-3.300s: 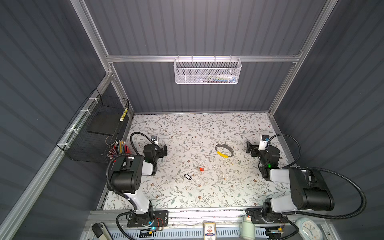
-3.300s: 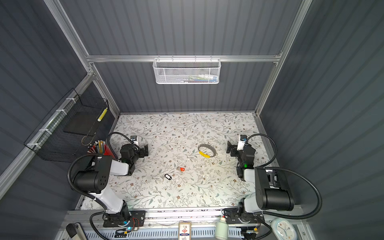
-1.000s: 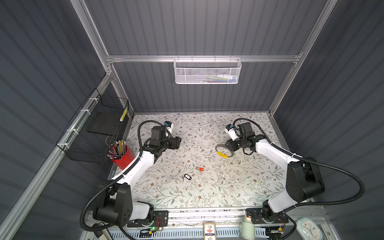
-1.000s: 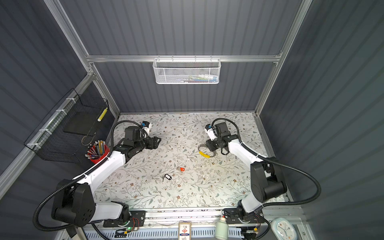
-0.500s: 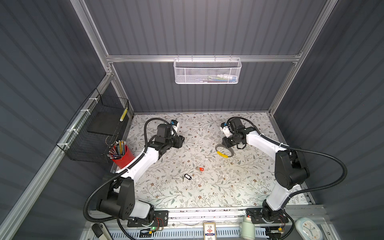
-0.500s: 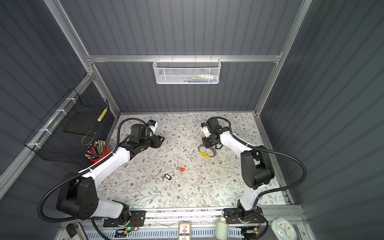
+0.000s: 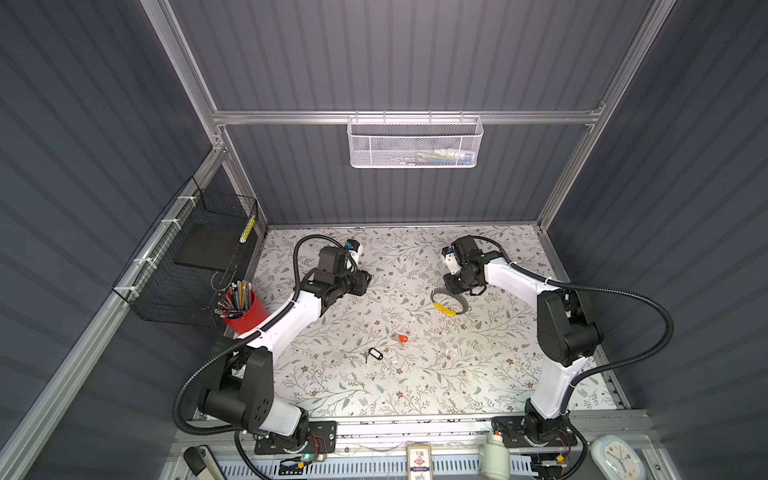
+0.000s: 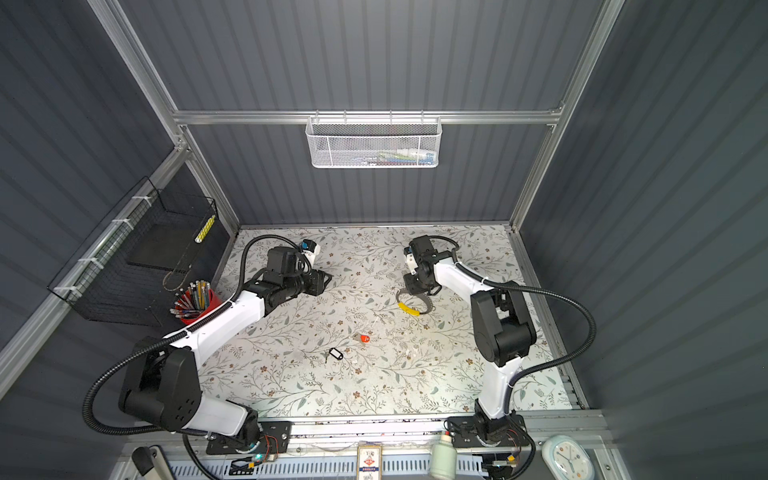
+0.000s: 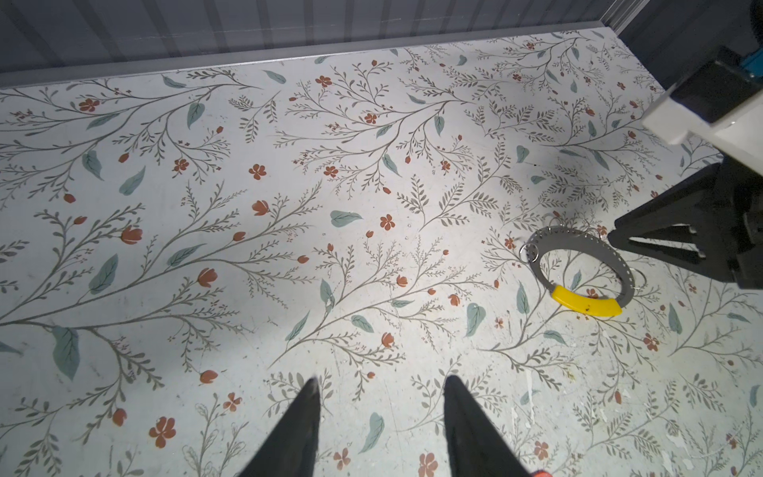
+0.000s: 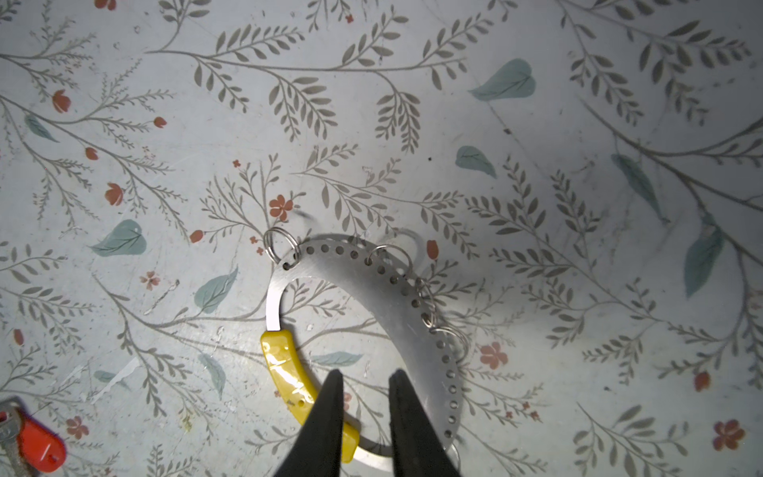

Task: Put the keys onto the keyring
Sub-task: 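Reach the right gripper to the silver keyring and grasp its rim, then lift the keyring with the right gripper while the left gripper moves toward it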

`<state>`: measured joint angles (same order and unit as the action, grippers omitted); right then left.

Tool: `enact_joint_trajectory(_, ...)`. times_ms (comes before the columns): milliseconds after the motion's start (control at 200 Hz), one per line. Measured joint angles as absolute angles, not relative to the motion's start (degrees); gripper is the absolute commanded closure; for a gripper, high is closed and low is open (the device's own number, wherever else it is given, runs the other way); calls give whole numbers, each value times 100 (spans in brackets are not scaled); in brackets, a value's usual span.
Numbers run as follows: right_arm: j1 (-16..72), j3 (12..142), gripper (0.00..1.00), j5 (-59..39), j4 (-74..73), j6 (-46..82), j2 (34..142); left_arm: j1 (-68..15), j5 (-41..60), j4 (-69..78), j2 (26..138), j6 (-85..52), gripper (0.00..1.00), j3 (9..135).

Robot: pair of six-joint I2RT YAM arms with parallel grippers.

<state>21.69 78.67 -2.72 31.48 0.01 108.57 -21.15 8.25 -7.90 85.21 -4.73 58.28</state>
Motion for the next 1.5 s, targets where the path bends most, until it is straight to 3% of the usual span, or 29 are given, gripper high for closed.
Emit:
enact_joint_trajectory(1050,1846,8333,82,-113,3441,148,11614,-2340,823,-827,9094,-467,55,6230)
enact_joint_trajectory(1501,1804,8573,90,-137,3522,150,11760,-2373,823,-882,9273,-451,55,6307)
